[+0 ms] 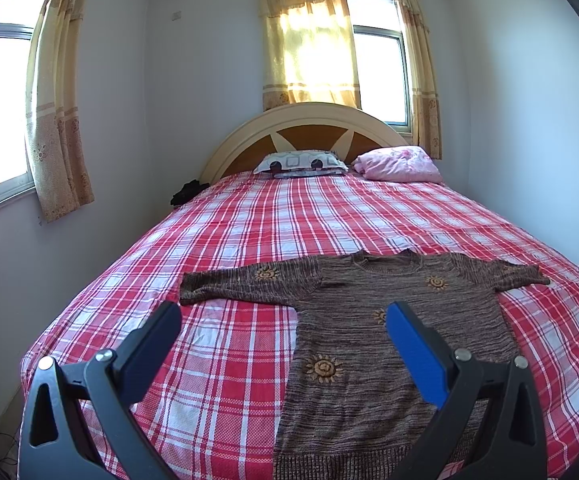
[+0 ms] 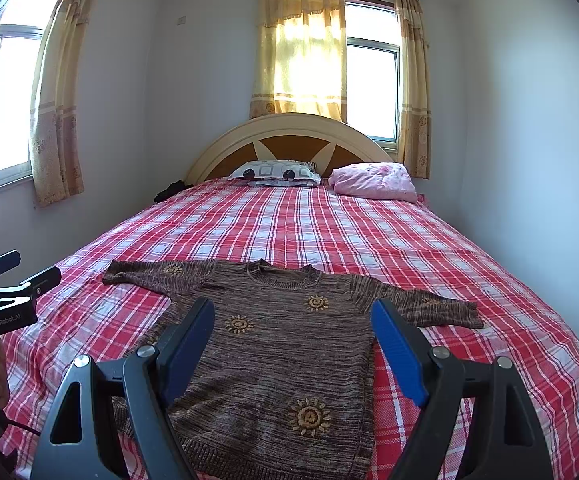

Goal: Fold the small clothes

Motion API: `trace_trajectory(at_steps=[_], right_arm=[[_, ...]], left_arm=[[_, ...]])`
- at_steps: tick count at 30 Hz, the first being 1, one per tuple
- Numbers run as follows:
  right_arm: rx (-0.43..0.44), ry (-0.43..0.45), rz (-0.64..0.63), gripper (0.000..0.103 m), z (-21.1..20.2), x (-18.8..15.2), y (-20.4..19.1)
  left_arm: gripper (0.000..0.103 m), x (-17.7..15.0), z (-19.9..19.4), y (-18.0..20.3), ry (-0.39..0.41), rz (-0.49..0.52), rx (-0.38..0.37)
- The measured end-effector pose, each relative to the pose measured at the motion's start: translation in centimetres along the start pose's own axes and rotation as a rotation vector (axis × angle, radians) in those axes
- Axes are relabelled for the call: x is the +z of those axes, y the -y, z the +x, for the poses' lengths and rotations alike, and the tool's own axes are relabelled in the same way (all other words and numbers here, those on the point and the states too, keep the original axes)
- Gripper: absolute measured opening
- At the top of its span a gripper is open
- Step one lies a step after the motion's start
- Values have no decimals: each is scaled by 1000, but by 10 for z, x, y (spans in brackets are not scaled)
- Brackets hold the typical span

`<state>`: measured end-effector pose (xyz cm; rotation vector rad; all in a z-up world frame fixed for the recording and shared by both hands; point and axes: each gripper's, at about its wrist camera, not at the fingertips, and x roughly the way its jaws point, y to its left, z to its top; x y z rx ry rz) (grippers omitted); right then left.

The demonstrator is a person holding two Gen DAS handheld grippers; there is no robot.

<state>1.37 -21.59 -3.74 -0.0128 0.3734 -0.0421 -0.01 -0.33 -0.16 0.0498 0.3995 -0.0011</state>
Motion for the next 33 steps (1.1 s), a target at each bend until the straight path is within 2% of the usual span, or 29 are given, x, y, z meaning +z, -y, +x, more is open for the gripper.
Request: trace_trajectory(at_steps=[24,29,33], right_arm=[[3,-17,9,81,6,-4,5],[14,-39,24,81,20,-11,12],[20,-97,58,81,45,-22,29]], left_arm=[[103,-5,7,0,-20,0,-8],[103,-10,18,1,-44,-17,-31],[103,-20,34,9,-72,-4,-33]])
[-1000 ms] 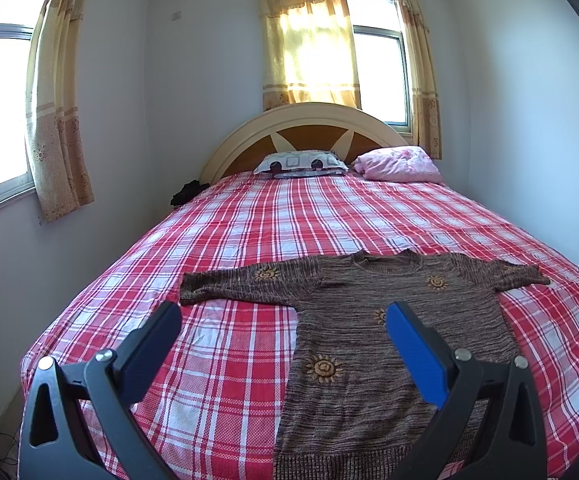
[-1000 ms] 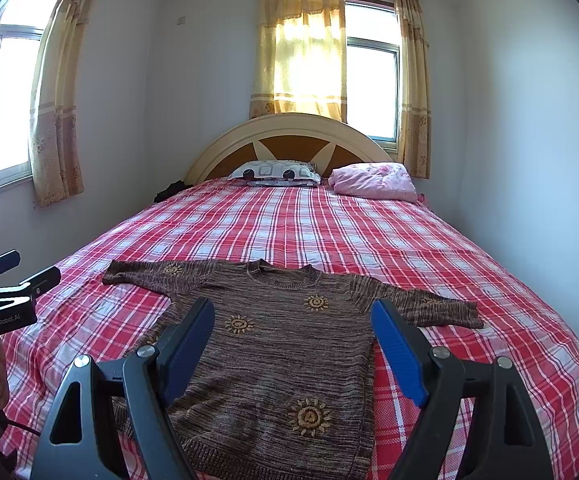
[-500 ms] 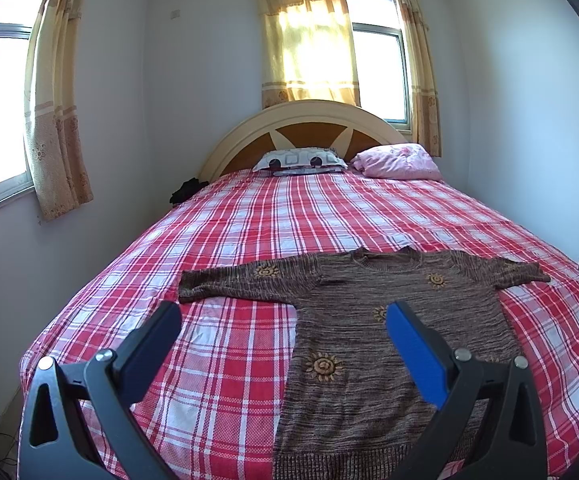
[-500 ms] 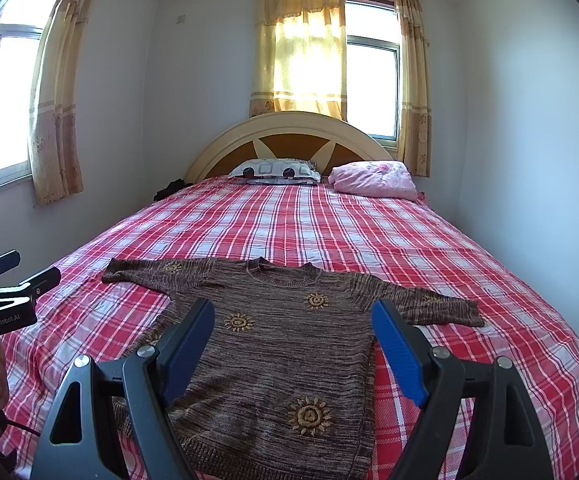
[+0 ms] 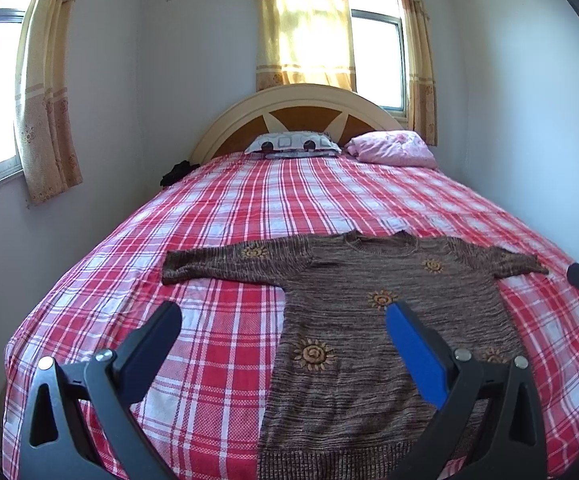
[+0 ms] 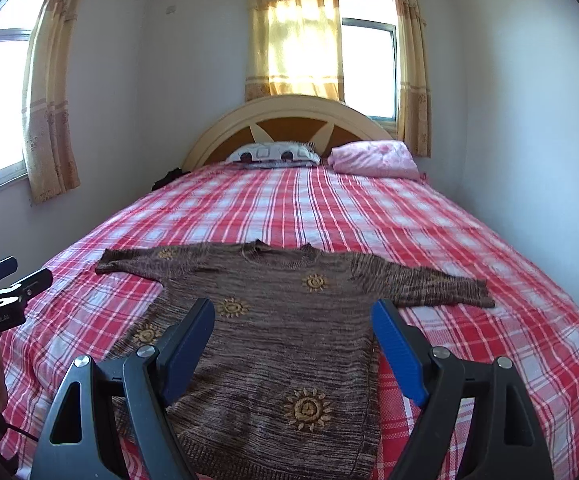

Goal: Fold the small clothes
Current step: 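Lower the right gripper onto a sweater sleeve cuff and close on it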

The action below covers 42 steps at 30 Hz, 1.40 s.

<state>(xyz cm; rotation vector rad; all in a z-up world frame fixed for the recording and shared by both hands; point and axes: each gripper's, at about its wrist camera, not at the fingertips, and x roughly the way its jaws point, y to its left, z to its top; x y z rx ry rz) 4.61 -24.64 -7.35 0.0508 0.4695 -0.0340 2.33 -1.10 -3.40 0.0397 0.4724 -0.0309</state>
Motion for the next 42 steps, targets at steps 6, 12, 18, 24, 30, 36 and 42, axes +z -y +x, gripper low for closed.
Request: trace_trajectory(at_steps=[6,12,18,24,30,36,42], right_arm=[[-41,-60,77,81,37,-15,49],[-77,-145,154,81,80,-27,104],[-133,-198,255,81,114,-26,170],[-154,-217,406,81,142,-19,242],[-178,-228,497,81,166,-14,291],[-205,-234,599,81,189,-15,338],[-193,-265,681,76,214,-19,373]], left_arm=[[103,-21,40,6,-73,26,24],[103,-36,91,13,-171,65,45],[103,-23,123,17,-175,88,64],[103,-10,162,13,-181,84,98],[103,-3,196,17,-197,98,114],[103,4,227,15,-221,100,130],[103,-3,249,9,-273,75,126]])
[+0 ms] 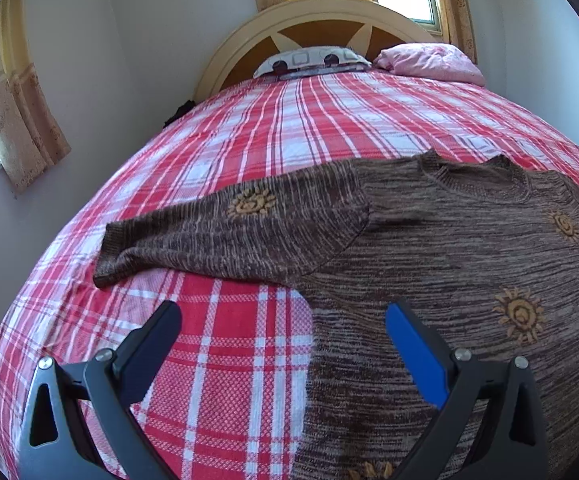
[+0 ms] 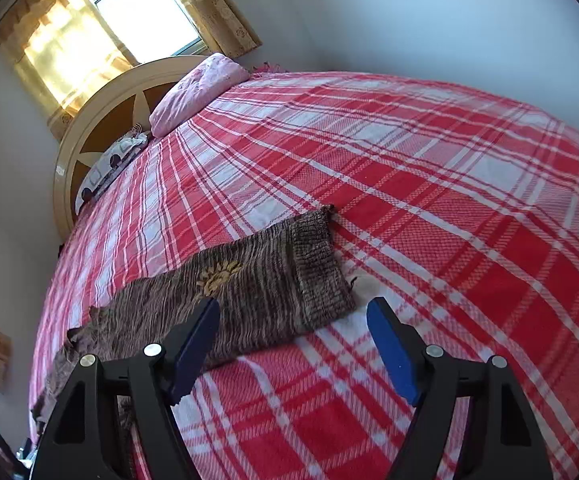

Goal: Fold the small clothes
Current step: 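Lower the right gripper onto a sweater sleeve cuff and close on it, then carry the held sleeve across the sweater body with the right gripper and release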

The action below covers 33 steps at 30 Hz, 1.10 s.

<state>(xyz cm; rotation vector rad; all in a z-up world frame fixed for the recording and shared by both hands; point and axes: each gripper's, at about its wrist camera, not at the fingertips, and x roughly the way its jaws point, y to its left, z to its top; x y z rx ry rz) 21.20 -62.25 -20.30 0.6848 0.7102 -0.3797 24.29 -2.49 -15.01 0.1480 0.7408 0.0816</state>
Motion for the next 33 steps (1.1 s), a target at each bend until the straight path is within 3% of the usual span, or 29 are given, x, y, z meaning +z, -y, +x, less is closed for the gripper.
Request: trace_trajectory(at_steps=[4,10,12,14,15,18,23,28,33], right_arm=[[1,-47,31,65,19,4,8],[-19,-62,-3,62,29,4,3],[-38,-80,-36,51,36,5,-2],[-51,-95,-64,28,40,6,-5],[-51,-104,-74,21,42,7,-7],[-75,-103,-115,10,43,8,-16],[-71,-55,-212,9,32,8,-55],[-45,0,-385,9,17,1,-121],[15,0,-545,9,15,-22,-189]], left_arm=[[103,-4,12,-1,-43,-17,-13],[103,-6,24,-1,-89,-32,-27],[103,-8,26,1,-99,-23,-20],[103,-9,27,4,-103,-10,-7],[103,-9,27,5,-103,-7,-4],[103,-10,28,3,-109,-14,10],[103,-11,31,-1,-122,-36,10],[103,-12,32,0,-125,-28,10],[103,-12,32,0,-123,-29,10]])
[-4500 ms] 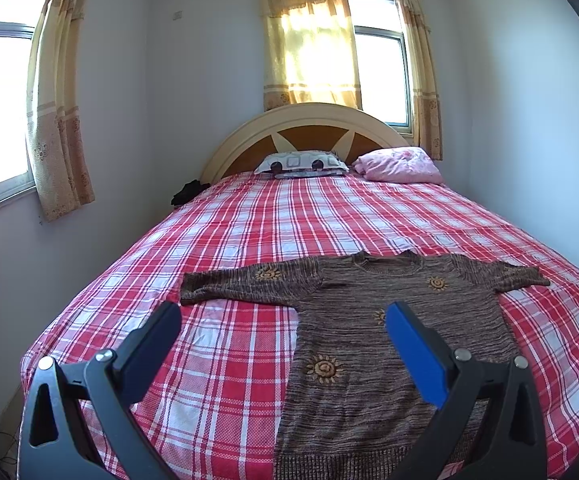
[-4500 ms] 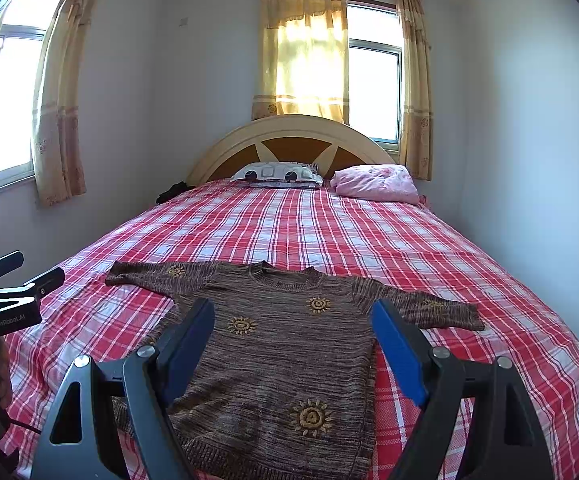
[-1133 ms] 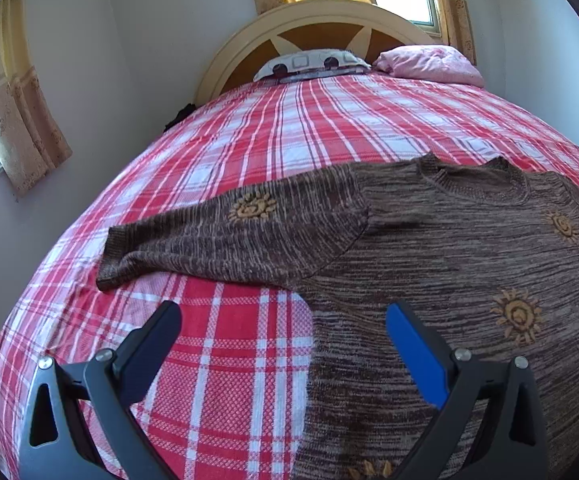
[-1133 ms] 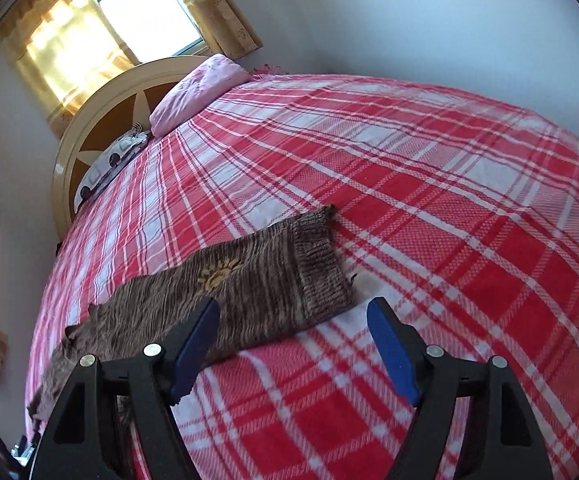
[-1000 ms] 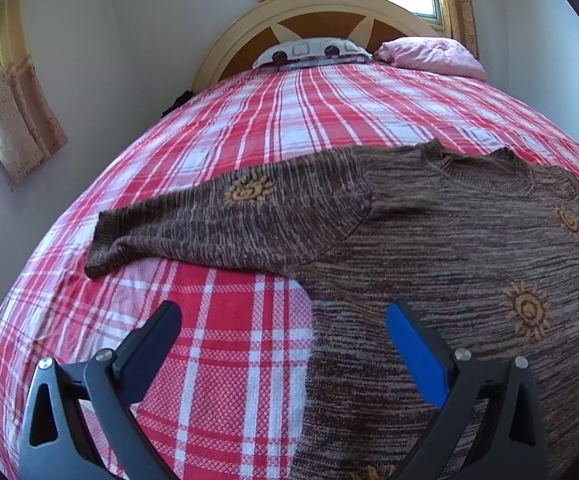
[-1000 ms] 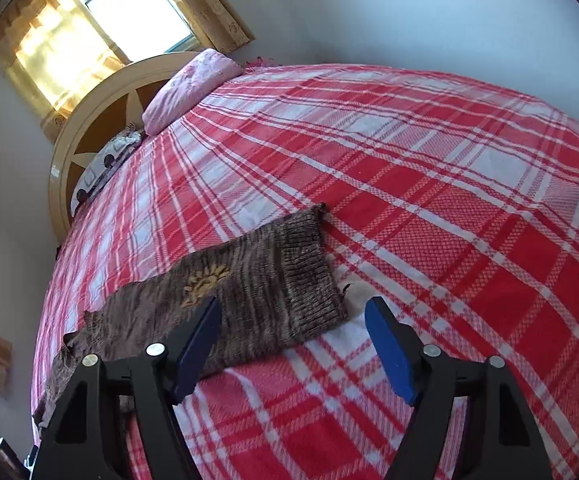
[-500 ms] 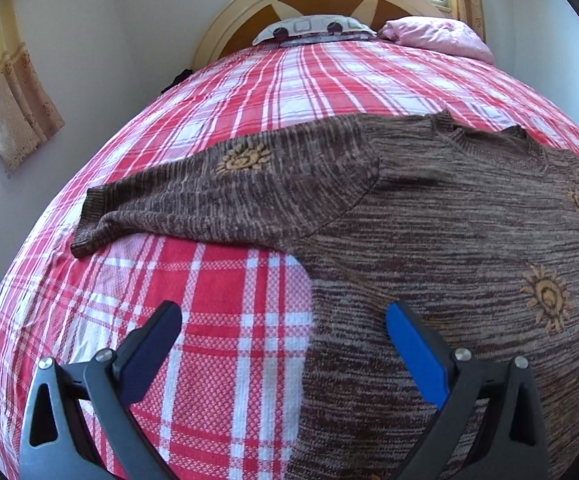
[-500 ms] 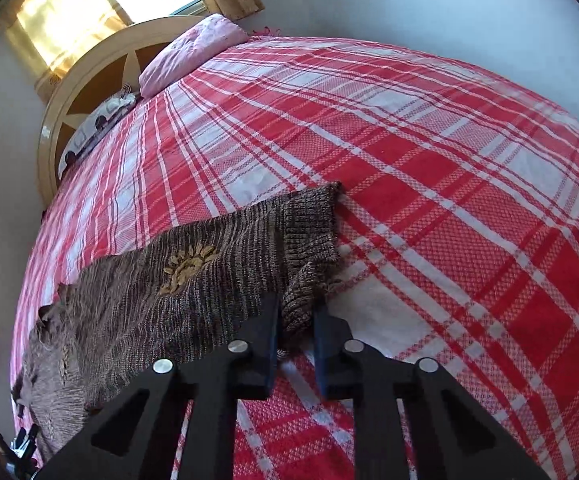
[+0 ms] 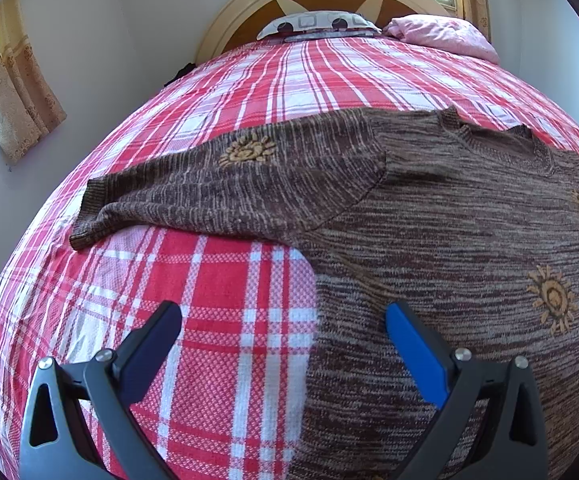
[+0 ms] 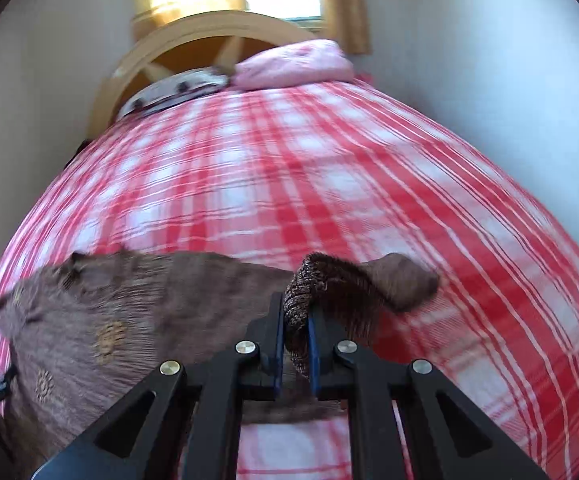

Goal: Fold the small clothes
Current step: 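Carry the held sleeve across the sweater body with the right gripper and release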

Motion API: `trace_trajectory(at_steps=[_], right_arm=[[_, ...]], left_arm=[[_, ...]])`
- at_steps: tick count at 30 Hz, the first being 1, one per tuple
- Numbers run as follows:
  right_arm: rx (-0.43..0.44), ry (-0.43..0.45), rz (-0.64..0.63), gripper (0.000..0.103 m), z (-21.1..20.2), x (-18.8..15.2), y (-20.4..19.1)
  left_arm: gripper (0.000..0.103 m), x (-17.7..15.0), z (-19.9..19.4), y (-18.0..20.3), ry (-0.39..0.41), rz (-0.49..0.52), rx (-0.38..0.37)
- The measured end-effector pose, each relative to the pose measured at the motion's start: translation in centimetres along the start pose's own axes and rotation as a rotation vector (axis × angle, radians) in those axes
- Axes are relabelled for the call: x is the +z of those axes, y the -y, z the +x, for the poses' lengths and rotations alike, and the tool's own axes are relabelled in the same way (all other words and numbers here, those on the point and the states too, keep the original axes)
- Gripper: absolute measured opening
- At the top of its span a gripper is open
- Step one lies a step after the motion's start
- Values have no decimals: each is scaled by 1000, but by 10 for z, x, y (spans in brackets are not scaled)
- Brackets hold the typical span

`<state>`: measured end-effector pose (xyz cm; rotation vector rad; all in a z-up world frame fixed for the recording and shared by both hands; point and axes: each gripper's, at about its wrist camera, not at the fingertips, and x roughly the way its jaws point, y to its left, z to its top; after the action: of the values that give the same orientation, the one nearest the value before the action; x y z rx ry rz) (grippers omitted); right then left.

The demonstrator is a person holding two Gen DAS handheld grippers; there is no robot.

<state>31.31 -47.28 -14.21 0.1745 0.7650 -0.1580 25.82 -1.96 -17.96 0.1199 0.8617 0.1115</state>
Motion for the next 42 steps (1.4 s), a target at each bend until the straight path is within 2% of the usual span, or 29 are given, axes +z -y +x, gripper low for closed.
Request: trace_trajectory(at_steps=[8,12,15,16,17,19,20,22,25,27,30,32,34,36,37,41,42], right_arm=[[111,-39,-217,9,20,-10,-118],[142,-124,-333,9,45,-31,-162],[209,-230,-368,10,65,-52,-180],[210,-238,-374,17,67,-58,-181],[220,-241,-380,22,64,-63,-181],[278,-226,-362,44,50,-73,-173],[295,-213,-348,46,39,-76,-166],[298,-170,-314,46,14,-85,-146],[257,-115,-266,46,-17,-99,-114],[216,-75,-237,47,-33,-112,-95],[177,-18,-174,47,-46,-129,-71],[171,16,-118,47,-50,-136,-60],[183,40,-53,47,-51,-140,-48],[190,50,-6,48,-50,-142,-39],[184,60,8,48,-50,-142,-35],[157,83,70,48,-45,-147,-20],[154,74,84,48,-42,-148,-18]], left_arm=[[103,-1,-1,0,1,2,2],[103,-1,1,-1,-9,-3,-18],[103,0,4,-4,-22,-16,-47],[103,0,5,-6,-27,-21,-61],[103,0,6,-7,-30,-26,-69],[103,1,5,-7,-33,-24,-77],[103,1,2,-5,-30,-15,-73],[103,4,-16,3,30,9,-60],[103,12,-43,31,91,73,-110],[103,18,-62,66,131,157,-169],[103,28,-77,124,137,282,-286],[103,36,-80,163,148,345,-320],[103,43,-78,183,150,362,-340],[97,54,-71,210,147,384,-362],[95,57,-68,216,133,377,-327],[85,62,-38,255,44,397,-345],[78,61,-30,262,19,408,-348]])
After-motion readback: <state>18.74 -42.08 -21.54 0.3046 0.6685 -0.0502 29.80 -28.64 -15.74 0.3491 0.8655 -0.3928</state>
